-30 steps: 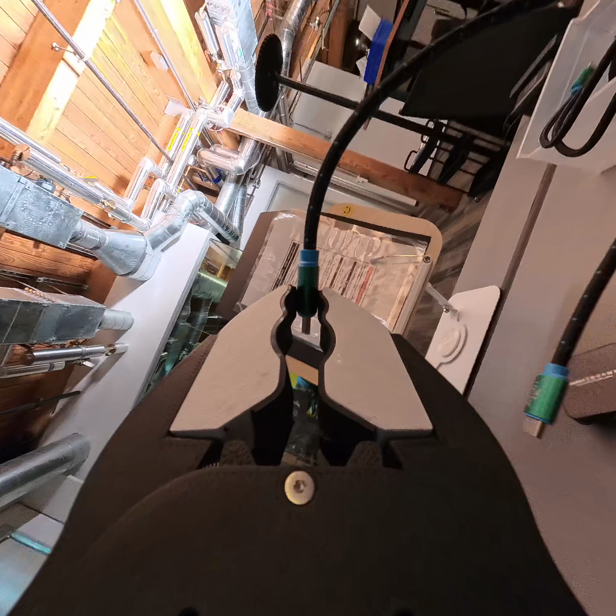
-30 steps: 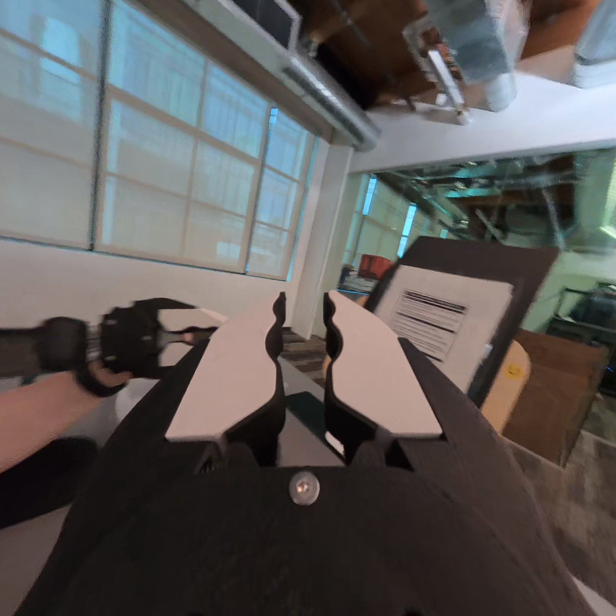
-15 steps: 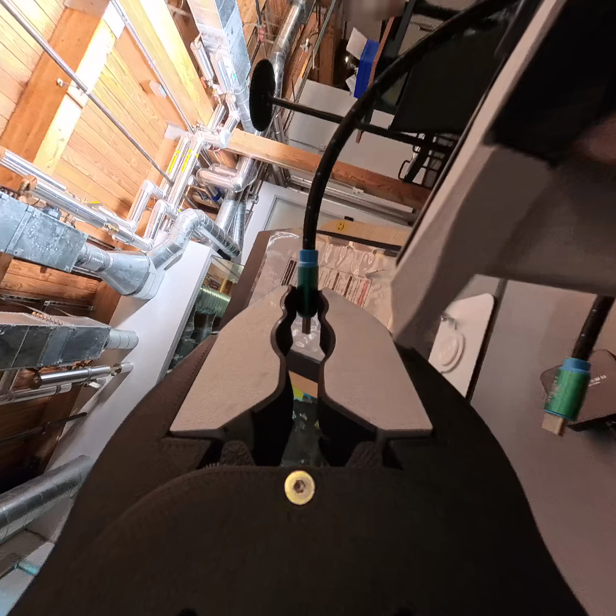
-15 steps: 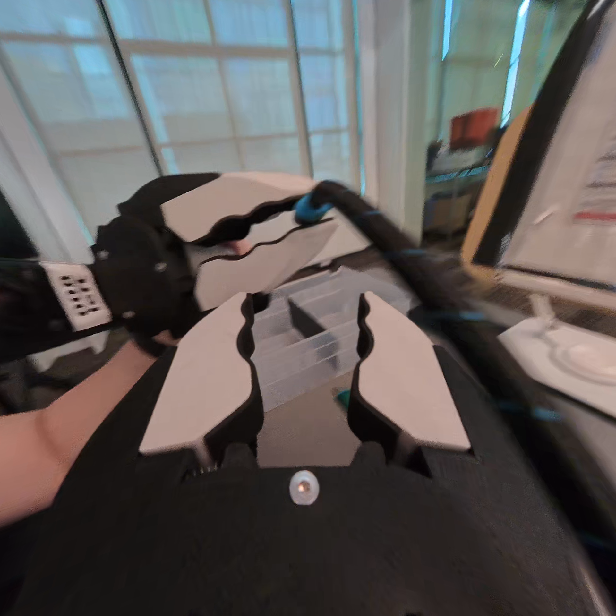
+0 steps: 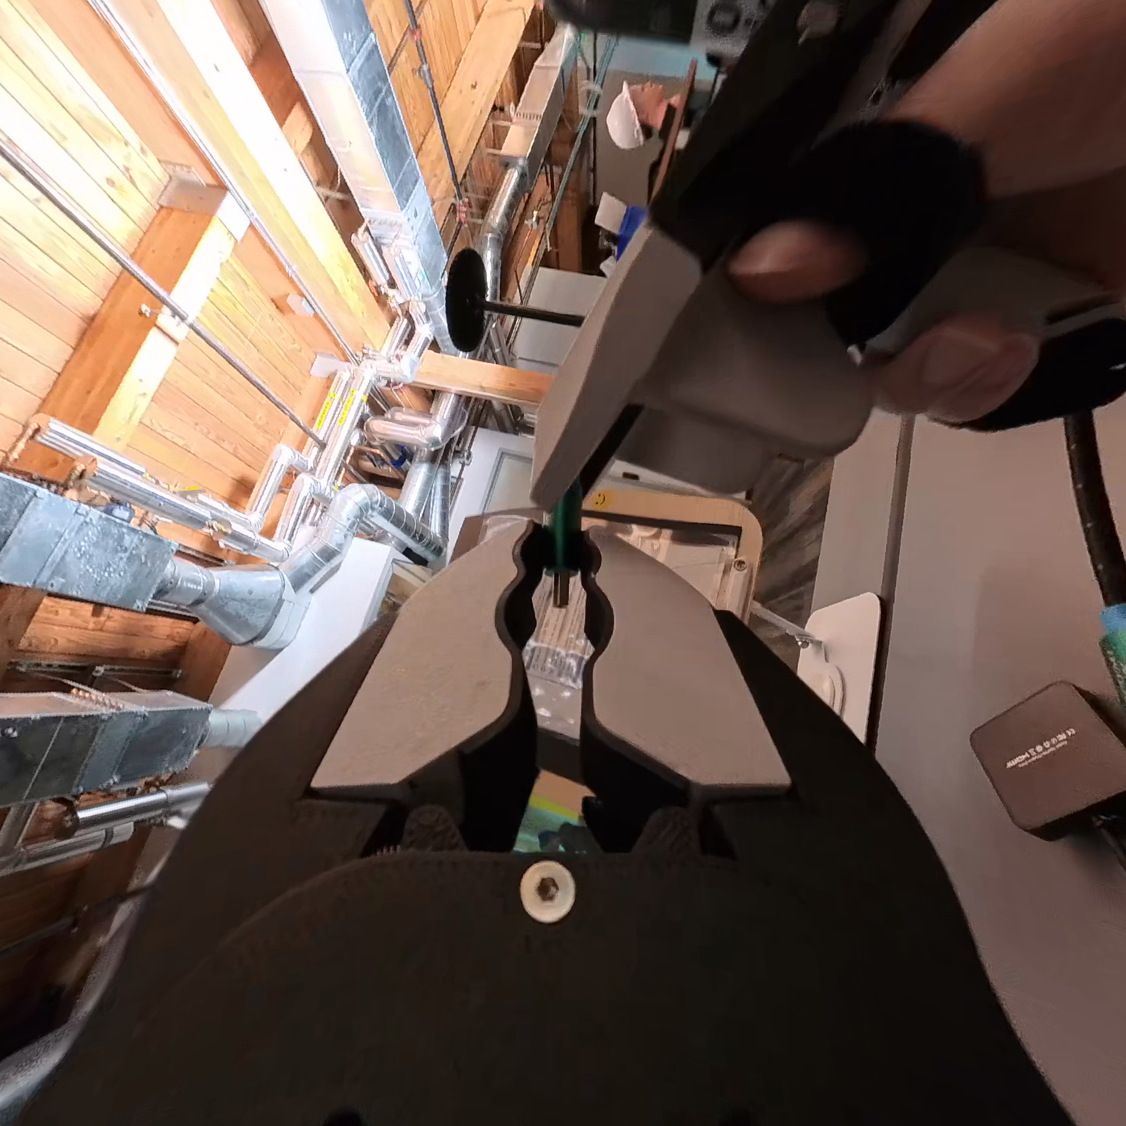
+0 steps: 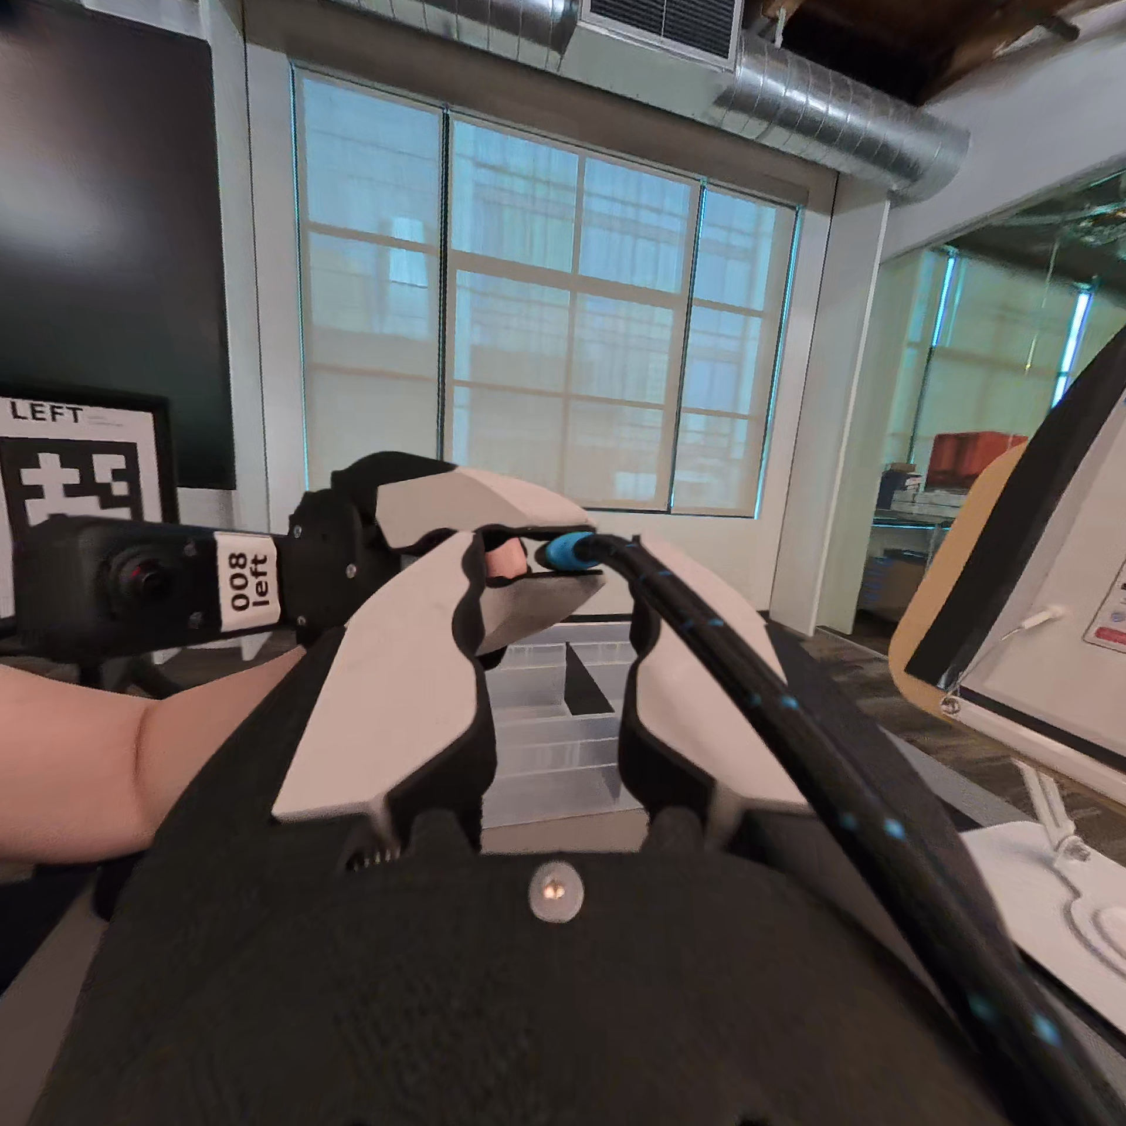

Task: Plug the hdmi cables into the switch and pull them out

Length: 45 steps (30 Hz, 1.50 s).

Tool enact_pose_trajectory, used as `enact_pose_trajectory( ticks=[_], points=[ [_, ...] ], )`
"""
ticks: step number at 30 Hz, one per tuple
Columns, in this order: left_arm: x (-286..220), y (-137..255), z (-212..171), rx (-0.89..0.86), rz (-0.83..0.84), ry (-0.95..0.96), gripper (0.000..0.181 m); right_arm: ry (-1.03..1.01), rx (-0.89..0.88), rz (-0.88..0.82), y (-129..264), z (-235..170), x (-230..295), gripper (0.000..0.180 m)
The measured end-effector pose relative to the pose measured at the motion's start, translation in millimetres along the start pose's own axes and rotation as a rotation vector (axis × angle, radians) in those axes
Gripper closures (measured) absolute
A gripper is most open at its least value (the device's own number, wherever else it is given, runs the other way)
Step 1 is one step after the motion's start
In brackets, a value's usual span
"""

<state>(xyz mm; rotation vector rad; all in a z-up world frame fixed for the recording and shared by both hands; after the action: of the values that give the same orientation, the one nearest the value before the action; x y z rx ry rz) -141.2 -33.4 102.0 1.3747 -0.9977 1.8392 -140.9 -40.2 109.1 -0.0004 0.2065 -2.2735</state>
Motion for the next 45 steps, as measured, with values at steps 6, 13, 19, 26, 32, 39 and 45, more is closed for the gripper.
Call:
enact_pose_trajectory(
  ticks=[6,13,19,26,32,39,45],
  points=[
    [-3.1,4.8,9.5,-0.047,-0.015,-0.019,0.17,-0.06,-0.008,0.039,4.4,0.5,-6.5,0.131],
    [-1.7,8.0,10.8,-0.078,-0.027,-0.006,0.17,-0.065,-0.126,0.195,20.7,16.0,3.0,0.14],
    [9.3,14.2,19.2,-0.09,-0.022,0.03,0.17,0.009,0.04,0.277,7.3,-15.8,15.9,0.135],
    [8.0,21.5,30.8,-0.094,-0.059,-0.028,0.17,0.038,0.155,0.322,-12.0,-40.9,36.2,0.121],
    [1.9,27.1,38.1,-0.167,-0.111,-0.009,0.17,0.192,0.067,0.212,3.2,-22.4,23.8,0.11],
    [-17.9,24.6,38.1,-0.157,-0.144,-0.121,0.17,0.315,0.092,0.277,31.8,-15.4,21.4,0.13],
    [-25.5,18.5,29.4,-0.108,-0.136,-0.195,0.169,0.183,0.223,0.353,46.6,-15.9,9.2,0.148]
  ],
)
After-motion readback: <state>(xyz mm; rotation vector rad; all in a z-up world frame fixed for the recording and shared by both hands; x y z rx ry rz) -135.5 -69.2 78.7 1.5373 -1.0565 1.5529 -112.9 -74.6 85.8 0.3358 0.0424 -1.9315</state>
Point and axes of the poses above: each gripper's, where its closed fingertips meet, y back along the fingers, z out of its top, x = y × z across the jaws, the point moved 1 cm from there along y, back along the fingers, and after that the axes turned 14 degrees about x, right-handed, at the moved point
